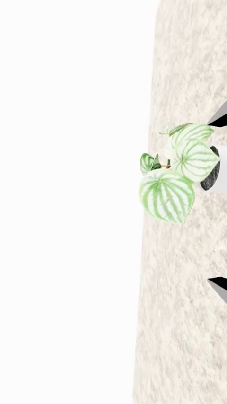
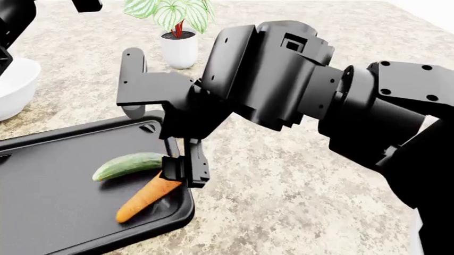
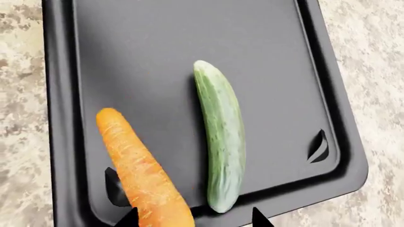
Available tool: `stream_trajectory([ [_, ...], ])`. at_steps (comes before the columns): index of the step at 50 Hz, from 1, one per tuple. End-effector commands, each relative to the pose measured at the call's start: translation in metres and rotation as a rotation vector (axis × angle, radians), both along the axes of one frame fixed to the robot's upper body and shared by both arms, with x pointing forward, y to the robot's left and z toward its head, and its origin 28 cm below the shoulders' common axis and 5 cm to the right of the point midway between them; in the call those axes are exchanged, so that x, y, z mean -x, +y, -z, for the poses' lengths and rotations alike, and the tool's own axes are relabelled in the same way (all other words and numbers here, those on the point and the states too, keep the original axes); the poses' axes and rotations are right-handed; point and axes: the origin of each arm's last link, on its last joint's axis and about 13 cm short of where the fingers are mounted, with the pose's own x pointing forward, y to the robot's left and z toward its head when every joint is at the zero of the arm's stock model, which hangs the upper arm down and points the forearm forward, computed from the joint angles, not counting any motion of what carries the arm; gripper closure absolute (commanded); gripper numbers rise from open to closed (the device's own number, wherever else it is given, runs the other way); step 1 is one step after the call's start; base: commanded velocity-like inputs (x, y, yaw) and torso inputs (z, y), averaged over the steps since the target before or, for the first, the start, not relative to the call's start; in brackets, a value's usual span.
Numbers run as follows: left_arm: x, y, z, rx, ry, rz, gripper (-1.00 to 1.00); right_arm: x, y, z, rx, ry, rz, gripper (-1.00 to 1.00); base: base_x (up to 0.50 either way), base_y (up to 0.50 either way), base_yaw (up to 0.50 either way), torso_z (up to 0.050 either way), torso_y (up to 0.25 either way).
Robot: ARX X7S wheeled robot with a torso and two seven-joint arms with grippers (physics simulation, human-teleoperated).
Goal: Place the two vegetables and bowl onto the tray for setting up a vegetable dip station.
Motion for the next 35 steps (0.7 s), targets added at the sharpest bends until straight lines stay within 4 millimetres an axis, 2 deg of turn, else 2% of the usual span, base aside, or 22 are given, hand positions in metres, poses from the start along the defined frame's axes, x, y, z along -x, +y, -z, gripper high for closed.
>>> stream_trajectory([
  [1,-0.001,0.000,-0.001,0.008,-0.006,0.007,-1.00,0.008,-0.007,-0.011,-0.005,-0.021,0.035,-1.00,0.00,0.00,0.00,0.000,0.000],
  [9,0.001,0.000,-0.002,0.014,-0.007,0.012,-1.00,0.025,-0.020,-0.035,-0.041,-0.096,0.102,-1.00,0.00,0.00,0.00,0.000,0.000],
  [16,-0.005,0.006,0.005,0.041,0.023,-0.006,-1.00,0.029,-0.026,-0.040,-0.053,-0.107,0.138,-1.00,0.00,0.00,0.00,0.000,0.000],
  [23,0.000,0.010,-0.001,0.066,0.064,-0.037,-1.00,0.037,-0.038,-0.051,-0.075,-0.134,0.205,-1.00,0.00,0.00,0.00,0.000,0.000],
  [26,-0.003,0.017,0.001,0.086,0.159,-0.080,-1.00,0.037,-0.043,-0.055,-0.104,-0.150,0.228,-1.00,0.00,0.00,0.00,0.000,0.000],
  [35,-0.007,0.041,-0.001,0.134,0.182,-0.145,-1.00,0.032,-0.046,-0.057,-0.126,-0.148,0.250,-1.00,0.00,0.00,0.00,0.000,0.000],
])
